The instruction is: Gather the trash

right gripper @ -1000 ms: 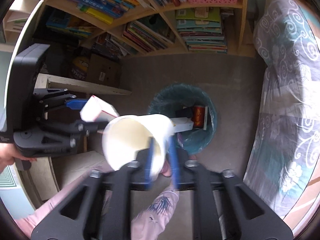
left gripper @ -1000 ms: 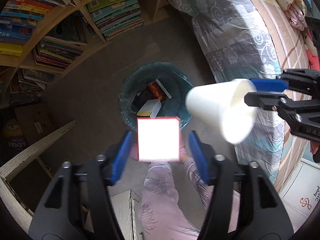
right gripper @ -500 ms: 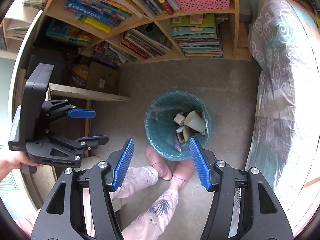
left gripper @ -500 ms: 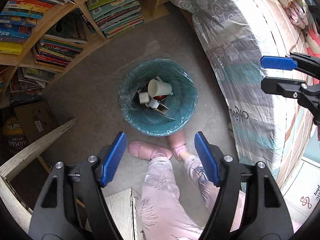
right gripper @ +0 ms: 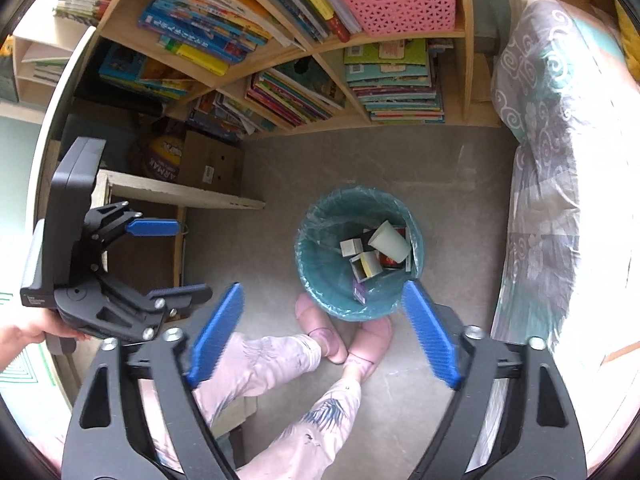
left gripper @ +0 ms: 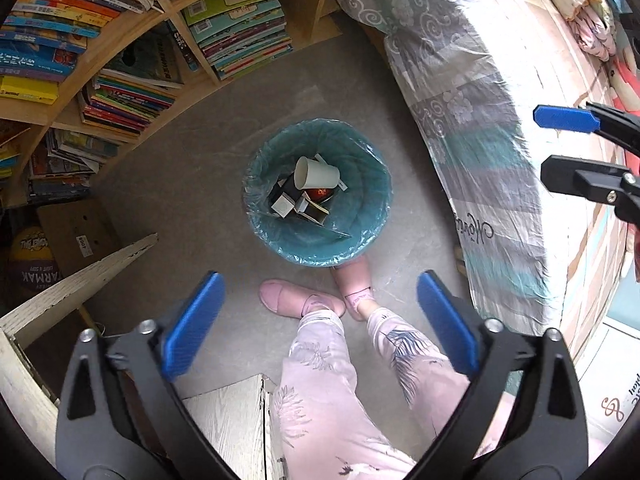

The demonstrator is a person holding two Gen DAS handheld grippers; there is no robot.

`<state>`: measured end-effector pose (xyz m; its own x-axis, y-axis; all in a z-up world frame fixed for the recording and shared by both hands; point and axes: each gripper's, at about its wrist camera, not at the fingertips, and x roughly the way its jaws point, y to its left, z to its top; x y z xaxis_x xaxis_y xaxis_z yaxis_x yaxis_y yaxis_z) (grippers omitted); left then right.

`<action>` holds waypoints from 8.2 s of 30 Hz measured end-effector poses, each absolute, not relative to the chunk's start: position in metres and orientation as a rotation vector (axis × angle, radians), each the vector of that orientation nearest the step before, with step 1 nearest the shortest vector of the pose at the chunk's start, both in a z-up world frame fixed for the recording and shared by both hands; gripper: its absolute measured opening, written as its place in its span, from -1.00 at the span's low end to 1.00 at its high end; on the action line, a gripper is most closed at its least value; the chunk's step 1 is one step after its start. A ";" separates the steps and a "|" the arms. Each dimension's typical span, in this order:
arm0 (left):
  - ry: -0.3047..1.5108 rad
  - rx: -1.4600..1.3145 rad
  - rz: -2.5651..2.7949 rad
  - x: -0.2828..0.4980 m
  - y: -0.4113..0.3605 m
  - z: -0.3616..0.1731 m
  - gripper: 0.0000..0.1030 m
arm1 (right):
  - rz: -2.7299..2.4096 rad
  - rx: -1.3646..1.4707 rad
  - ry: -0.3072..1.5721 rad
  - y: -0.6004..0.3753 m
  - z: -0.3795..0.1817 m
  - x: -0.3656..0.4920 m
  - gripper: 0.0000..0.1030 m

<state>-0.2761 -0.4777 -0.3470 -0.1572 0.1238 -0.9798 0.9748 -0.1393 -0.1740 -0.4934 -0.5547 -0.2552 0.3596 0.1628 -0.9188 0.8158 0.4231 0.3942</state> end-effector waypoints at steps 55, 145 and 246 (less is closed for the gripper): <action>1.072 0.660 -0.615 0.047 -0.189 -0.065 0.87 | 0.338 0.116 1.011 -0.454 0.013 -0.115 0.74; 0.982 0.750 -1.057 0.125 -0.239 -0.076 0.41 | 0.435 -0.118 0.998 -0.397 -0.005 0.037 -0.03; 1.011 0.752 -1.064 -0.092 -0.379 -0.107 0.87 | 0.000 0.427 1.016 -0.556 -0.034 -0.248 0.74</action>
